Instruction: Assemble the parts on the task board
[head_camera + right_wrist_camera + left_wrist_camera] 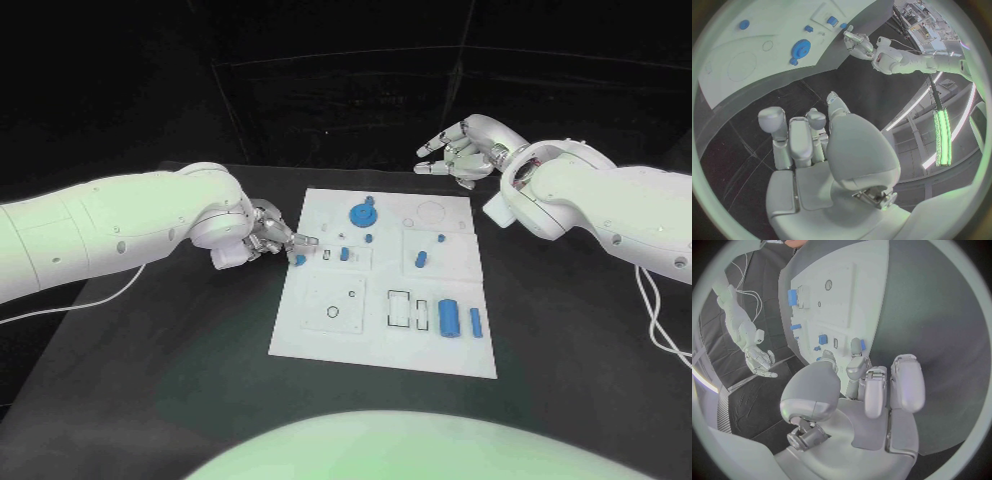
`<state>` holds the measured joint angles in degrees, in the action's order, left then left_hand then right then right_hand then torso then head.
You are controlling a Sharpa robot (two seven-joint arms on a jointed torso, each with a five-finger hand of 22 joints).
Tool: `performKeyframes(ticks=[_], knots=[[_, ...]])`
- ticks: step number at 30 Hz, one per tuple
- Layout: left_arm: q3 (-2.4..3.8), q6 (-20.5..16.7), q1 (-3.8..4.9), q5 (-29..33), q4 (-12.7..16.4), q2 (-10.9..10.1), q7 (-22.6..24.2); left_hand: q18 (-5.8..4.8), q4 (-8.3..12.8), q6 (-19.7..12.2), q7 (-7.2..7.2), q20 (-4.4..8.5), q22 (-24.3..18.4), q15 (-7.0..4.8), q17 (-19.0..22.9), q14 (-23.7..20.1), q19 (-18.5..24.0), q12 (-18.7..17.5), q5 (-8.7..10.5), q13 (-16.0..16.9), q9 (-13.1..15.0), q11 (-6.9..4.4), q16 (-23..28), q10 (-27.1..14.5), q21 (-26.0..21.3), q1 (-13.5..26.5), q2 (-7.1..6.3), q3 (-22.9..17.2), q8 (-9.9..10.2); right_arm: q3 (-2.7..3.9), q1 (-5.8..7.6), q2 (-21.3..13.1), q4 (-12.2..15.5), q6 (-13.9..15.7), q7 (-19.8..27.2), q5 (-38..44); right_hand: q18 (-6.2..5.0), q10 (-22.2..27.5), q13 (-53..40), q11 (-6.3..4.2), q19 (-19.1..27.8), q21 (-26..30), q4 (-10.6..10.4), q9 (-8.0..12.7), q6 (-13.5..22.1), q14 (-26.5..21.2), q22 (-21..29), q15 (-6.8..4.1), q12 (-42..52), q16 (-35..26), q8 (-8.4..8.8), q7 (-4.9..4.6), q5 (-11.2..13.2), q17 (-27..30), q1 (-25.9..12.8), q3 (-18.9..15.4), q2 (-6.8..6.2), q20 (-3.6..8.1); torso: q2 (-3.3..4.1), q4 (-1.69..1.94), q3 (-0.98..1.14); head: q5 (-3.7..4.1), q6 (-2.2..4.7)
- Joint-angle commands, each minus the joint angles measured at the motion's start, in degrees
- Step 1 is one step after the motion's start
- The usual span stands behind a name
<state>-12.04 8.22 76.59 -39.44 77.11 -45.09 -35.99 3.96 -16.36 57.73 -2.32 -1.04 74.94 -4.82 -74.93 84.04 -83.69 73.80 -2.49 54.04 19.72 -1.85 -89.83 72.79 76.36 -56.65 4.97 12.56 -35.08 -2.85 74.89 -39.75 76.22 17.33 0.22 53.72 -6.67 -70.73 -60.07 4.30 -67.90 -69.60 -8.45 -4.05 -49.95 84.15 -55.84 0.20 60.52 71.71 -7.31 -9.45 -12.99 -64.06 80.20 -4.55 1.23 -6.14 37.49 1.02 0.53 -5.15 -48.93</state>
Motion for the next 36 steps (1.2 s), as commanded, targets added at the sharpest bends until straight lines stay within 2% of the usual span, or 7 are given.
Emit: performKeyframes(ticks=[1,12,22,27,36], knots=[[0.03,1.18,0.18,1.04,-0.53,0.16,-2.11,-0.37,0.49,-0.14,0.36,0.21,1.06,-0.54,-15.07,5.96,-1.19,0.37,-0.23,0.34,0.16,-0.12,-0.17,0.59,0.39,-1.46,0.25,0.01,-0.48,0.03,0.12,0.08,-0.01,-0.25,0.08,-0.11,-0.38,-0.29,-0.04,-0.05,-0.45,0.13,-0.01,-0.01,0.18,0.74,-0.07,-0.41,0.28,-0.12,-0.22,0.01,-0.28,-0.05,-0.15,-0.35,0.58,-0.01,-0.02,0.04,0.0,0.0,-0.11],[0.03,4.58,0.25,-0.69,-1.8,0.49,-3.01,-0.58,0.66,0.0,0.46,0.24,1.94,-0.58,-15.07,5.96,-1.52,0.97,-0.24,1.76,0.35,-0.2,-0.17,1.34,1.19,-2.63,0.94,-0.13,-0.81,0.02,0.12,0.13,-0.09,-0.32,0.05,-0.11,-0.38,-0.29,-0.04,-0.05,-0.45,0.13,-0.01,-0.01,0.18,0.74,-0.07,-0.41,0.28,-0.12,-0.22,0.01,-0.28,-0.05,-0.15,-0.35,0.58,-0.01,0.0,0.01,-0.01,0.08,-0.19],[-0.01,4.76,0.24,-1.05,-3.3,2.27,-3.16,-0.63,0.34,0.12,0.53,0.28,2.16,-0.63,-15.07,5.96,-1.61,1.17,-0.23,2.26,0.46,-0.26,-0.17,1.64,1.38,-2.38,0.95,0.29,-1.0,0.02,0.12,0.26,-0.09,-0.37,0.09,-0.11,-0.38,-0.29,-0.04,-0.05,-0.45,0.13,-0.01,-0.01,0.18,0.74,-0.07,-0.41,0.28,-0.12,-0.22,0.01,-0.28,-0.05,-0.15,-0.35,0.58,-0.01,0.02,-0.05,-0.04,0.17,-0.41],[-0.01,4.97,0.24,-1.07,-3.96,3.14,-3.2,-0.67,0.29,0.15,0.54,0.28,2.34,-0.64,-15.07,5.96,-1.68,1.27,-0.23,2.49,0.48,-0.27,-0.17,1.76,1.54,-2.34,0.97,0.36,-1.04,0.02,0.12,0.28,-0.08,-0.42,0.07,-0.11,-0.38,-0.3,-0.04,-0.06,-0.47,0.15,-0.06,0.0,0.18,0.75,-0.06,-0.42,0.3,-0.16,-0.24,0.02,-0.44,-0.03,-0.13,-0.44,0.63,-0.01,0.0,-0.03,0.05,0.18,-0.49],[-0.09,6.53,0.18,-1.14,-5.14,4.42,-3.43,-0.67,0.42,0.21,0.6,0.31,2.35,-0.68,-15.07,5.96,-1.69,1.28,-0.24,2.54,0.55,-0.32,-0.17,1.82,1.54,-2.68,1.13,0.38,-1.16,0.02,0.12,0.34,-0.07,-0.41,0.05,-0.11,-0.38,-0.3,-0.04,-0.06,-0.47,0.15,-0.06,0.0,0.18,0.75,-0.06,-0.42,0.3,-0.16,-0.24,0.02,-0.44,-0.03,-0.13,-0.44,0.63,-0.01,-0.01,0.0,-0.02,0.36,-0.58]])
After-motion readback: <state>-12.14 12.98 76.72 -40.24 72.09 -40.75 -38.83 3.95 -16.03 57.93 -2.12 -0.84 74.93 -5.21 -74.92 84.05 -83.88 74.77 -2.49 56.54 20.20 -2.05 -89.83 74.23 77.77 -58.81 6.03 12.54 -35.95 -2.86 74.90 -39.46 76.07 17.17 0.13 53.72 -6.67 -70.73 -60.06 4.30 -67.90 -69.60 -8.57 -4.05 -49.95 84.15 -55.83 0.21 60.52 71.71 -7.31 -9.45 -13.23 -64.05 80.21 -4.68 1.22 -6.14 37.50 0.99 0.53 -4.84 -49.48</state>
